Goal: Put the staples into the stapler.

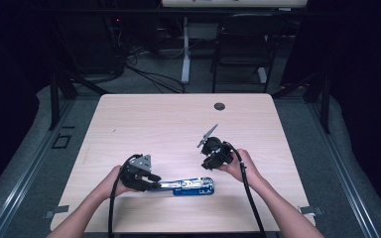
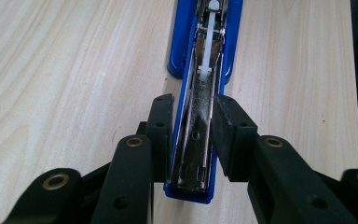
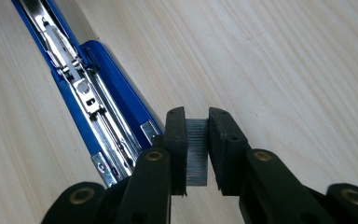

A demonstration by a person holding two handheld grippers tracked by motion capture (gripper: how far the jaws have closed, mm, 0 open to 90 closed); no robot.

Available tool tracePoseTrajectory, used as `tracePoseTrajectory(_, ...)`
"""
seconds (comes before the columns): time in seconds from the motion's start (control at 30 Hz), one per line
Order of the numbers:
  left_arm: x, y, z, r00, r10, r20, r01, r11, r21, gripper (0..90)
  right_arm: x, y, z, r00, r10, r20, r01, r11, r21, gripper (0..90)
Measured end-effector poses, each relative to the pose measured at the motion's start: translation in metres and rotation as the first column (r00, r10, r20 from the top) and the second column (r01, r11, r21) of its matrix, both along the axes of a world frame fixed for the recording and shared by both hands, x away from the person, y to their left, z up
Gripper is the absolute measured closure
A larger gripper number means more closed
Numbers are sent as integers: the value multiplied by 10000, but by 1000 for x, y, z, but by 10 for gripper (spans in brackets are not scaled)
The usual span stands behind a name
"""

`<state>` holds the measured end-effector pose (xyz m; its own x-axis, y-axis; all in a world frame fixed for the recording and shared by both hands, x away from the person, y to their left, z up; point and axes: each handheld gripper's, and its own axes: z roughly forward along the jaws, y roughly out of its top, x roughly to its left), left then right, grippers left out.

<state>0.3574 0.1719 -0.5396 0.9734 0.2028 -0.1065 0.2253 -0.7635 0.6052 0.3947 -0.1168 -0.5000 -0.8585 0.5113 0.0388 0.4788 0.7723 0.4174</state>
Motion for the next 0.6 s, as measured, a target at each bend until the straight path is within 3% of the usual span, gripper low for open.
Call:
tracePoseTrajectory(0.53, 0, 0, 0, 10000, 7, 95, -8, 9999, 121, 701, -9, 10, 0, 9941, 1064, -202, -1054, 9935, 438, 783)
tracePoseTrajectory(0.6, 0, 0, 0, 10000, -31, 26, 31, 10000, -15, 701, -10, 12, -1, 9932, 1130, -270, -1115, 9925, 506, 782)
